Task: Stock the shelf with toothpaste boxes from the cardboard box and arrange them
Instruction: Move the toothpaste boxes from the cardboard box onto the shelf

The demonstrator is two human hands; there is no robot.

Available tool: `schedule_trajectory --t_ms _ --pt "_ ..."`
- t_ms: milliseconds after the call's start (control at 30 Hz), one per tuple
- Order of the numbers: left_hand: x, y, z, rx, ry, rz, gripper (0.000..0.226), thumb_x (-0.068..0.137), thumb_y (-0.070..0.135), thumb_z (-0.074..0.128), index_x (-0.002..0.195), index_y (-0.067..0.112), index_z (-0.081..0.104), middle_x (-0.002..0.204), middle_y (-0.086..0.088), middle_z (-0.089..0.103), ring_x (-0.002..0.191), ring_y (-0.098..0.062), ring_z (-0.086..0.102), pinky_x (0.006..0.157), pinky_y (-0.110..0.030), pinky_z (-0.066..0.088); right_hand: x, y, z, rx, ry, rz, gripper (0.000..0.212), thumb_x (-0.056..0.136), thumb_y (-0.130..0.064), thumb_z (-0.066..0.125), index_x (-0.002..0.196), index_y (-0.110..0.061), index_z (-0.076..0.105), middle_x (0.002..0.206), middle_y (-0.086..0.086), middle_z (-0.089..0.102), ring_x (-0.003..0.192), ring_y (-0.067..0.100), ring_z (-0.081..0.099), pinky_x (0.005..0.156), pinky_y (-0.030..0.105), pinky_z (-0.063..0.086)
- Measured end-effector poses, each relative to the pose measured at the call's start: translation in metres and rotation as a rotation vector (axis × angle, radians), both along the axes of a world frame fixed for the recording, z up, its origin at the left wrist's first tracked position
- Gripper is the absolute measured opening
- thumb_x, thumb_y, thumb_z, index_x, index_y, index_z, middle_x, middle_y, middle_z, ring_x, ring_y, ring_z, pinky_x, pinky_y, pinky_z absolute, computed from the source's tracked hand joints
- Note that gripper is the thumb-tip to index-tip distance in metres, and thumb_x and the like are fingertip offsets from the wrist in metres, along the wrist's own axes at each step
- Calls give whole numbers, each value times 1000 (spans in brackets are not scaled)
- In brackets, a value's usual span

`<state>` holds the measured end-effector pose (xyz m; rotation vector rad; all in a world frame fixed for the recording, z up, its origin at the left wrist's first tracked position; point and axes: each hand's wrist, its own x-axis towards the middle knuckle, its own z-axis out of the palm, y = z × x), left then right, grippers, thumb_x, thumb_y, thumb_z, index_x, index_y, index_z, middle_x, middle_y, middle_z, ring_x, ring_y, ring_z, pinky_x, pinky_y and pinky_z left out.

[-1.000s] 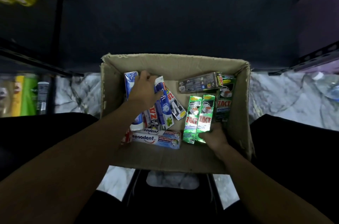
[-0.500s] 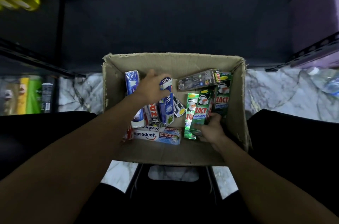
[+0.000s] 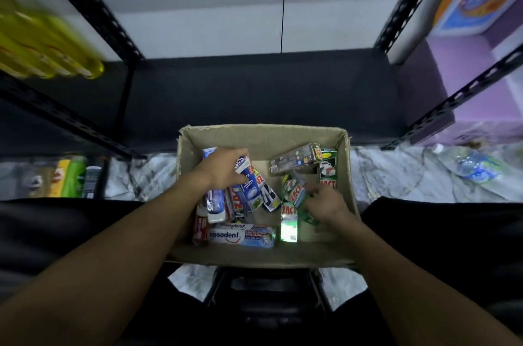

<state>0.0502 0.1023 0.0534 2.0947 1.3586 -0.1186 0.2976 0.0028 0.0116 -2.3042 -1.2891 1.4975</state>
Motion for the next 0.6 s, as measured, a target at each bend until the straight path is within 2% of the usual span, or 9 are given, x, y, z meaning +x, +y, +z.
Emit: schedule_trajectory --t_ms 67,133,233,300,367,467,533,600 --pt "-1 3 26 46 -15 -19 30 74 25 82 96 19 63 94 -1 67 88 -20 59 72 -31 42 2 6 27 150 -52 102 29 91 -18 60 118 -20 68 93 7 73 61 21 67 47 26 52" --pt "-1 7 54 87 -48 -32 27 74 29 83 89 26 61 87 6 67 81 -14 61 68 -29 42 2 11 58 281 -70 157 28 90 -17 62 117 -19 69 104 5 72 65 20 66 57 25 53" --pt "0 12 103 156 -84 -54 26 73 36 83 85 27 62 81 11 68 74 -5 62 68 -31 49 6 19 104 457 -125 191 28 82 -22 68 109 -26 72 103 1 73 85 20 69 73 28 54" --pt "4 12 141 219 -104 -89 25 73 39 83 85 28 63 80 13 69 74 -1 63 71 -32 52 13 21 140 578 -136 190 25 81 -23 72 105 -25 73 105 -2 72 90 19 68 80 26 52" --pt "7 10 182 275 -130 -116 26 73 38 84 86 27 65 79 14 69 73 1 63 70 -29 52 19 22 182 686 -128 173 21 82 -24 74 103 -25 73 104 -6 71 83 15 69 77 22 52" --pt "13 5 246 342 -148 -142 27 73 34 85 90 25 67 81 13 71 70 1 62 65 -25 52 32 20 246 815 -156 222 20 81 -26 77 101 -28 74 88 -16 67 67 -8 62 60 3 40" --pt "18 -2 287 396 -152 -164 28 73 36 85 92 25 68 82 13 72 70 1 63 64 -24 52 42 16 289 875 -151 246 21 79 -27 79 100 -28 74 87 -15 69 71 -16 59 58 1 38" --pt "24 -11 328 455 -179 -182 28 72 36 85 93 26 69 82 14 72 71 3 64 64 -26 54 53 10 332 928 -163 263 21 79 -29 80 98 -32 74 90 -14 72 76 -13 62 58 2 41"
